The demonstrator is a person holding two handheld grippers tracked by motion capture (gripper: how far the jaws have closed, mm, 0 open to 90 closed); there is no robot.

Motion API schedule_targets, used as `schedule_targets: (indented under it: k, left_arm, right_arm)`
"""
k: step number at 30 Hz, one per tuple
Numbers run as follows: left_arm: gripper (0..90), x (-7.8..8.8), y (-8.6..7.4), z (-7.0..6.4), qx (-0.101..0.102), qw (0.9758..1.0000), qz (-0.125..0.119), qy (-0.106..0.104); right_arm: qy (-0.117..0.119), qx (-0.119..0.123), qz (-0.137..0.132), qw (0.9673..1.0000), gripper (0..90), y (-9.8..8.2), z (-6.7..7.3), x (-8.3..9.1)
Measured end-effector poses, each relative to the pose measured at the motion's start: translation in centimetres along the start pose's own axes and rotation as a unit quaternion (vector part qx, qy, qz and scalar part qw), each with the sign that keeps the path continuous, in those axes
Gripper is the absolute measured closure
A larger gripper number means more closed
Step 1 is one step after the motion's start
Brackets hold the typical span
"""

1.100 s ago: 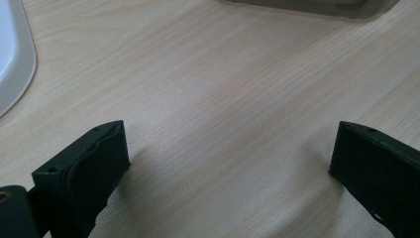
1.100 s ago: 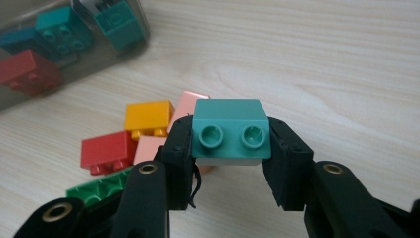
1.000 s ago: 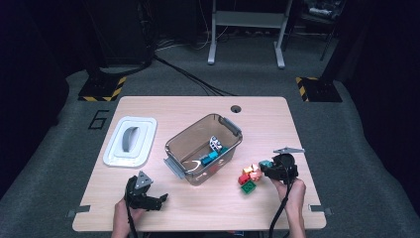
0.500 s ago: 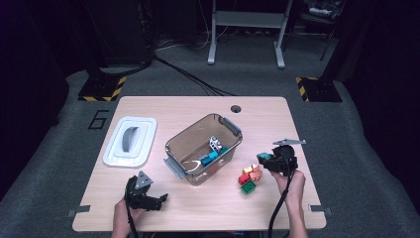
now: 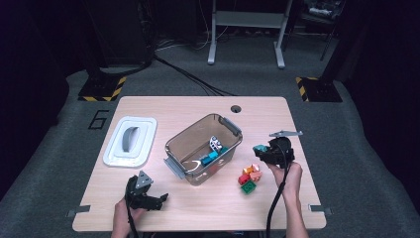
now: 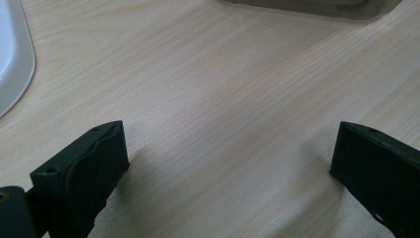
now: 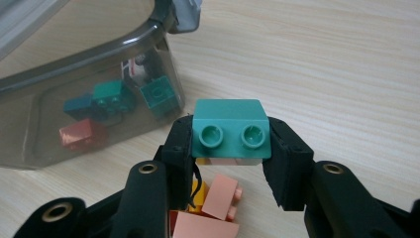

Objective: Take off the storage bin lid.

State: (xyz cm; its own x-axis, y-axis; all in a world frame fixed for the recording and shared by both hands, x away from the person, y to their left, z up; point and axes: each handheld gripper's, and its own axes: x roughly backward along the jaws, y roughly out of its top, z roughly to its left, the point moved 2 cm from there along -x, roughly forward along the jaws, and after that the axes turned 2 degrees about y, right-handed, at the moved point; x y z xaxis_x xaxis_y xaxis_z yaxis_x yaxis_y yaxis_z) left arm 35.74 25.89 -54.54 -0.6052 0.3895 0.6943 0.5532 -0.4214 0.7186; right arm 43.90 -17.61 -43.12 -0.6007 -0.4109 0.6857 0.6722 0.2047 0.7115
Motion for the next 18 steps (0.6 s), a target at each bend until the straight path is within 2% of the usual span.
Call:
schedule_targets:
  k: [7,11,18]
  left_arm:
    - [1.1,0.0,0.0,0.0,0.0,1.0,0.0,0.0]
    - [1.2,0.0,0.0,0.0,0.0,1.0,0.001,0.0]
    - [1.1,0.0,0.0,0.0,0.0,1.0,0.0,0.0]
  right_arm:
    - [-0.004,0.013,-0.001,0.9999,58.6,0.9,0.3,0.3]
    - [-0.003,0.013,-0.006,0.9999,58.5,1.6,0.6,0.5]
    - [-0.002,0.029,-0.017,0.9994,58.6,3.2,1.3,1.4]
